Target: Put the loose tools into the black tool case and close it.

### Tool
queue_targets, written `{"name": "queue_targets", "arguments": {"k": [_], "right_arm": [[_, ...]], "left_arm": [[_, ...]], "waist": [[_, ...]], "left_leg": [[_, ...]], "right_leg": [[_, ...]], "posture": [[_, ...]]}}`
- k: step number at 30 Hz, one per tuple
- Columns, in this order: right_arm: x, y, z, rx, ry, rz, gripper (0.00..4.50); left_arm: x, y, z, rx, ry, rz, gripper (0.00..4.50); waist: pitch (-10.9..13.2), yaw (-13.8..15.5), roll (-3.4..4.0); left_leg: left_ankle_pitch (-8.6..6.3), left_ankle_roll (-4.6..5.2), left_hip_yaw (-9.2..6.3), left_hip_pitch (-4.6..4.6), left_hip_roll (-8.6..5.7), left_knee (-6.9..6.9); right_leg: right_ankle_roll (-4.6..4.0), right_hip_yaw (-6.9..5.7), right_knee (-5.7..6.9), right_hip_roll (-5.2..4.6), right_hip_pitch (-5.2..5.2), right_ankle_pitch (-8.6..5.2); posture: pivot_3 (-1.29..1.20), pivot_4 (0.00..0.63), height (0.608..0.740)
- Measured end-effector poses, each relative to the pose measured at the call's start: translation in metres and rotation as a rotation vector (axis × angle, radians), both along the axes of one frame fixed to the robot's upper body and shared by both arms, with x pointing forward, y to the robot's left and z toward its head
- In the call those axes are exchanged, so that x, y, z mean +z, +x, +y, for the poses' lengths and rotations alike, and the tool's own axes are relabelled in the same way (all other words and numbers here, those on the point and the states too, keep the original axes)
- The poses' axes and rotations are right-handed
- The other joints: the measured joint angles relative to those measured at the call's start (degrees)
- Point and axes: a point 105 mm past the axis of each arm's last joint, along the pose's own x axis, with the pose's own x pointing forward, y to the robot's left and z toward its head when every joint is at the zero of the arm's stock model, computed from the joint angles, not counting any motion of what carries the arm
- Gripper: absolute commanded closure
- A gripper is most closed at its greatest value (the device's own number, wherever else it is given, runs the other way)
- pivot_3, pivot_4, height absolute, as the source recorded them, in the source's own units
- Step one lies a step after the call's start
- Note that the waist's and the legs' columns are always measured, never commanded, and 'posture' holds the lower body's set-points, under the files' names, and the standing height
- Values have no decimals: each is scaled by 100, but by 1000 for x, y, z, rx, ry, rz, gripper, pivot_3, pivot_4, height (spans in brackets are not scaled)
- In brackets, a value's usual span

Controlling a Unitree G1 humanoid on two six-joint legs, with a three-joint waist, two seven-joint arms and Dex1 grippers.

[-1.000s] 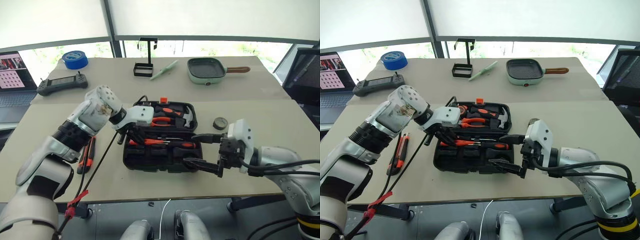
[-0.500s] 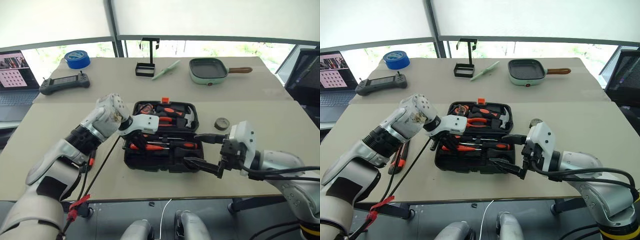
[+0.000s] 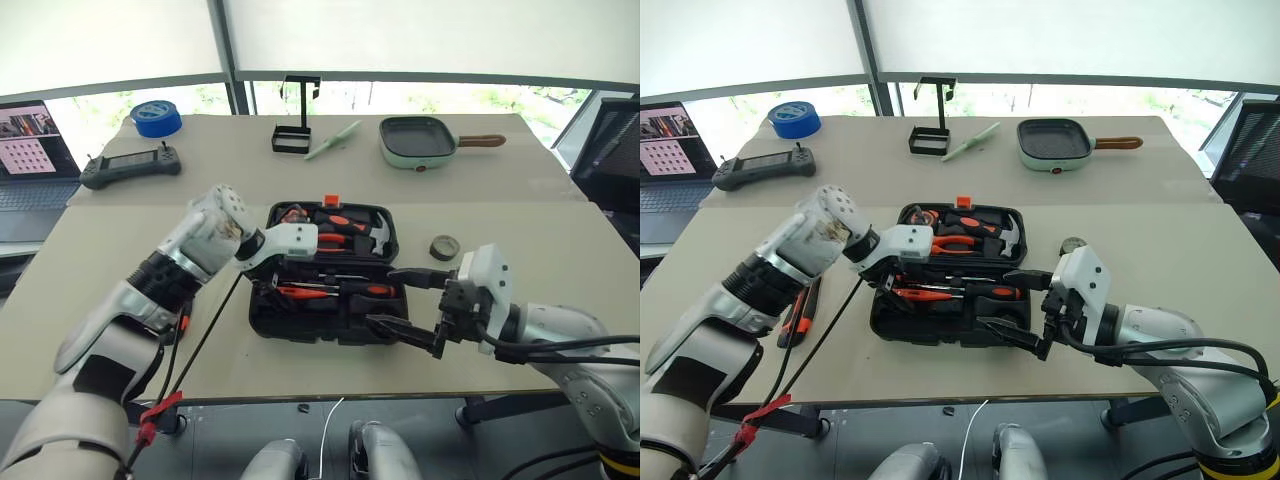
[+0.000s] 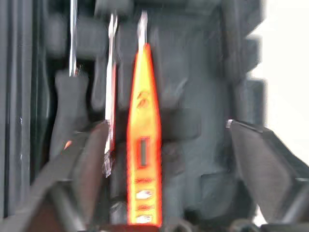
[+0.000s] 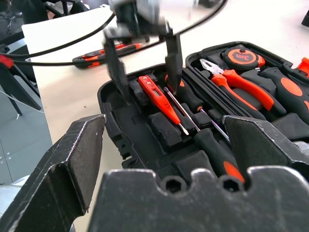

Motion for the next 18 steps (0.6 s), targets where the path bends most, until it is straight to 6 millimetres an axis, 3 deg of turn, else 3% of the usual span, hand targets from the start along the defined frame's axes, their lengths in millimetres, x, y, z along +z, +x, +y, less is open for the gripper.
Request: {"name": "queue_targets", "arguments": {"k": [3, 5, 11, 18], "right_arm": [[-1, 0, 0, 1, 0, 4, 0], [-1, 0, 0, 2, 0, 6, 0], [-2, 1, -1, 4, 0, 10, 0], [-2, 5, -5, 4, -8, 21, 0]], "left_arm": [[27, -2, 6, 27, -154, -19, 1510], [32, 3, 12, 46, -252, -80, 2180], [-5, 19, 19, 149, -453, -154, 4421], [-29, 25, 15, 225, -566, -252, 4466]], "waist": [[-1, -5, 2], [-3, -3, 4], [-3, 33, 5], [-4, 45, 4]], "left_leg": [[0, -1, 0, 4, 0, 0], [0, -1, 1, 11, -1, 0], [0, -1, 3, 9, -3, 12], [0, -1, 3, 8, -3, 13]], "right_leg": [[-1, 0, 3, 0, -1, 0], [-1, 2, 1, 0, 3, 0], [0, 1, 2, -1, 5, 1], [0, 1, 2, -2, 8, 2]], "posture": [[0, 150, 740], [0, 150, 740], [0, 150, 740], [0, 150, 740]]}}
